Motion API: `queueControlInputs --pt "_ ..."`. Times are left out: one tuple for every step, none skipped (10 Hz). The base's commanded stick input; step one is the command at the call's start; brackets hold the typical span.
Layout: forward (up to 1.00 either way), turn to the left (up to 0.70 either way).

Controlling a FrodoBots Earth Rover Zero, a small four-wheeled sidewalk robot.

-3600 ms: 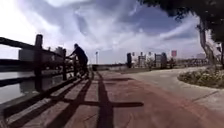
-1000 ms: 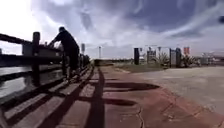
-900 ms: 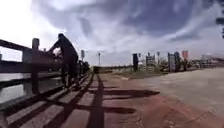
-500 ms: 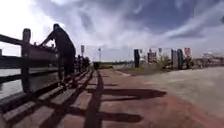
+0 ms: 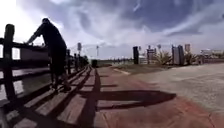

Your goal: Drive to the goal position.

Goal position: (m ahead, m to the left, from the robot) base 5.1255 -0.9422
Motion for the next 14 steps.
queueControlInputs --pt "0.85 -0.04" --pt "0.85 -0.04" --pt "0.85 -0.04" --pt "0.85 -0.04" --pt "0.85 -0.04" --pt "0.85 -0.04" --pt "0.85 -0.04" --pt "0.85 -0.04" --pt "0.85 -0.04" --pt "0.85 -0.04" --pt "0.85 -0.04" --pt "0.85 -0.04" --pt "0.85 -0.04" --pt "0.85 -0.04"
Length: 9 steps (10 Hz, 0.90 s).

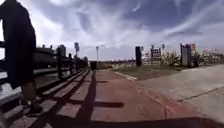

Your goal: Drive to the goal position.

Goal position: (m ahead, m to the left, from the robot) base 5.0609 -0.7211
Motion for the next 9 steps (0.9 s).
queueControlInputs --pt "0.85 -0.04" --pt "0.85 -0.04" --pt "0.85 -0.04" --pt "0.85 -0.04" --pt "0.85 -0.04" --pt "0.85 -0.04" --pt "0.85 -0.04" --pt "0.85 -0.04" --pt "0.85 -0.04"
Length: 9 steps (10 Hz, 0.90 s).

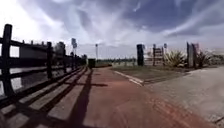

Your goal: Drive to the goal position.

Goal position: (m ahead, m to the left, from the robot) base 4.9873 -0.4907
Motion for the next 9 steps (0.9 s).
queueControlInputs --pt "0.85 -0.04" --pt "0.85 -0.04" --pt "0.85 -0.04" --pt "0.85 -0.04" --pt "0.85 -0.04" --pt "0.85 -0.04" --pt "0.85 -0.04" --pt "0.85 -0.04" --pt "0.85 -0.04"
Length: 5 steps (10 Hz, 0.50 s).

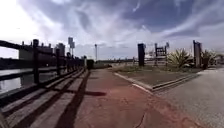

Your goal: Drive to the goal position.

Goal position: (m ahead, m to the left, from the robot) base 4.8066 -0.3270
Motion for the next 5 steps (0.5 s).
queueControlInputs --pt "0.85 -0.04" --pt "0.85 -0.04" --pt "0.85 -0.04" --pt "0.85 -0.04" --pt "0.85 -0.04"
